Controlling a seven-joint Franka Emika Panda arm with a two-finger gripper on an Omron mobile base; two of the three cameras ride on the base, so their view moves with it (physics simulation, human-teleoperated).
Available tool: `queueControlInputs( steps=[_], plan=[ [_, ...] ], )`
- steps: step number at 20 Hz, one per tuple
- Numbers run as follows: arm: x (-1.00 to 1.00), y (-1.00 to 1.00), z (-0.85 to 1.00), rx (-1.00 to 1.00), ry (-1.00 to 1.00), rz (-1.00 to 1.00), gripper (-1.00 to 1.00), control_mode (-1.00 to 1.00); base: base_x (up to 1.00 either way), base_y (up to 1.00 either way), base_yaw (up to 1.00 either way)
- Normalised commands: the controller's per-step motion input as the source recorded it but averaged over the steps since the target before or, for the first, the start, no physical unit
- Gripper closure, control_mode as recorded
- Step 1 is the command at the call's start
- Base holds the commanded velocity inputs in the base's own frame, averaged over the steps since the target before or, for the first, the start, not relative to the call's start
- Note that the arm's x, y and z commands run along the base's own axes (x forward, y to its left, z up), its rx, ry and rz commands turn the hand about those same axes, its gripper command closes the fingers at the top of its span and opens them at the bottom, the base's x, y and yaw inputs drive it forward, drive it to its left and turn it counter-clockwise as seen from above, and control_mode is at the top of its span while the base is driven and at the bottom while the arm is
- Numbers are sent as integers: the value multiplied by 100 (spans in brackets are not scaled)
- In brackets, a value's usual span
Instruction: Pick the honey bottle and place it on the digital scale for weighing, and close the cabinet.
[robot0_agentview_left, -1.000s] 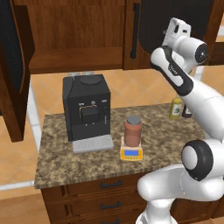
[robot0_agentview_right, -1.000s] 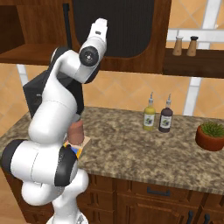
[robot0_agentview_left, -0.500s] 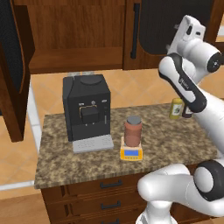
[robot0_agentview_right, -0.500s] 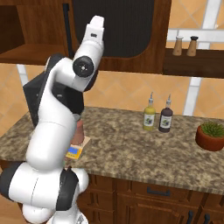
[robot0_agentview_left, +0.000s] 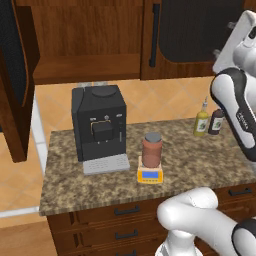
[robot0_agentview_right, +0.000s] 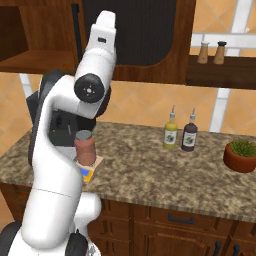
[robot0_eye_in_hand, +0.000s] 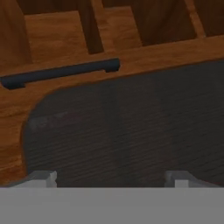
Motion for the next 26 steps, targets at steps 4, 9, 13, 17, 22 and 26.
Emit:
queueControlInputs(
  steps=[4, 9, 13, 17, 22, 26],
  plan=[
    [-100, 0, -1, 0, -27, 5, -100, -100, 0, 0, 0],
    [-100, 5, 0, 0, -29, 6, -100, -100, 0, 0, 0],
    [-100, 31, 0, 0, -23, 5, -100, -100, 0, 0, 0],
    [-100, 34, 0, 0, -23, 5, -100, -100, 0, 0, 0],
    [-100, 86, 0, 0, -26, 3, -100, -100, 0, 0, 0],
    [-100, 100, 0, -7, -9, 1, -100, -100, 0, 0, 0]
  ],
)
